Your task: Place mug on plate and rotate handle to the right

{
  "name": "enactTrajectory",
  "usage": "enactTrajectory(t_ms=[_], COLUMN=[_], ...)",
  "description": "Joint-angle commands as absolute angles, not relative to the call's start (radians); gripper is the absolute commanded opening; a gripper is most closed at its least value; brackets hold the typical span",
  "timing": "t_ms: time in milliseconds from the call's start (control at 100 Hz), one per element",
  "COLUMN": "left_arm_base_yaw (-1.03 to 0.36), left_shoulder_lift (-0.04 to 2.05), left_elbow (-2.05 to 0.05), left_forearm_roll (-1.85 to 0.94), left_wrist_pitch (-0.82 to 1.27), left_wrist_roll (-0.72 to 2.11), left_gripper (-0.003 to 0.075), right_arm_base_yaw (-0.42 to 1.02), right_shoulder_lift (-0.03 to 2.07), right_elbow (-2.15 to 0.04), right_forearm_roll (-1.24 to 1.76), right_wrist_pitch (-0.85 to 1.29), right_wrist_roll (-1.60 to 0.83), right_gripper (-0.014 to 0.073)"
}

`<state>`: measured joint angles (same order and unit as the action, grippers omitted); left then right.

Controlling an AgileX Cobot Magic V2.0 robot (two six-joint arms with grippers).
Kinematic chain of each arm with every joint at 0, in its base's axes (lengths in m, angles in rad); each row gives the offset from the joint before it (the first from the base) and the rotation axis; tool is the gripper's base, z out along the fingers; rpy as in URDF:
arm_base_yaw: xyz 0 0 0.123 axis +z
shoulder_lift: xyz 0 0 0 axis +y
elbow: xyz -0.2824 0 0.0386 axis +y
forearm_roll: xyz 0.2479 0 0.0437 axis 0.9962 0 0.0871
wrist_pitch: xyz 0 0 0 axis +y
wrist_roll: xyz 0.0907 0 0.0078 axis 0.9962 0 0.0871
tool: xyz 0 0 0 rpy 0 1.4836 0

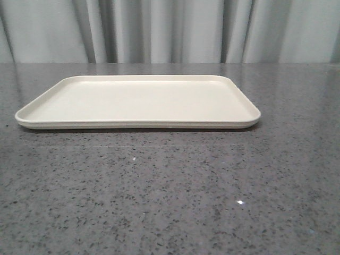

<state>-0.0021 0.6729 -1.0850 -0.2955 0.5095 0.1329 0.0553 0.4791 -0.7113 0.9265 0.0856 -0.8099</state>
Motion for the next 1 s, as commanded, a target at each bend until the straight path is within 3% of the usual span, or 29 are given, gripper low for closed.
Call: enactTrajectory(t_ms=[0, 460, 990], left_arm_base_yaw=[-0.007, -0.007, -0.007], left_shoulder_lift=[0.68, 0.689, 0.855], left_elbow=[-1.114, -1.157, -1.449], left_forearm_roll=[-0.298, -0.216, 0.076], left_wrist_pitch=[0.449, 0.565, 1.0], left_wrist_roll=[0.124, 0.12, 0.044], left_gripper=[0.041, 0.041, 0.0407], right_arm_base_yaw=[0.058, 0.058, 0.058], right_shoulder_lift=[0.493, 0.493, 0.493], right_elbow=[-0.748, -0.748, -0.748], right_forearm_roll=[0.926, 0.925, 0.925], right_wrist_pitch=[0.03, 0.035, 0.048], right_wrist_roll=[-0.824, -0.824, -0.824], right_gripper=[0.0615, 0.0615, 0.0615])
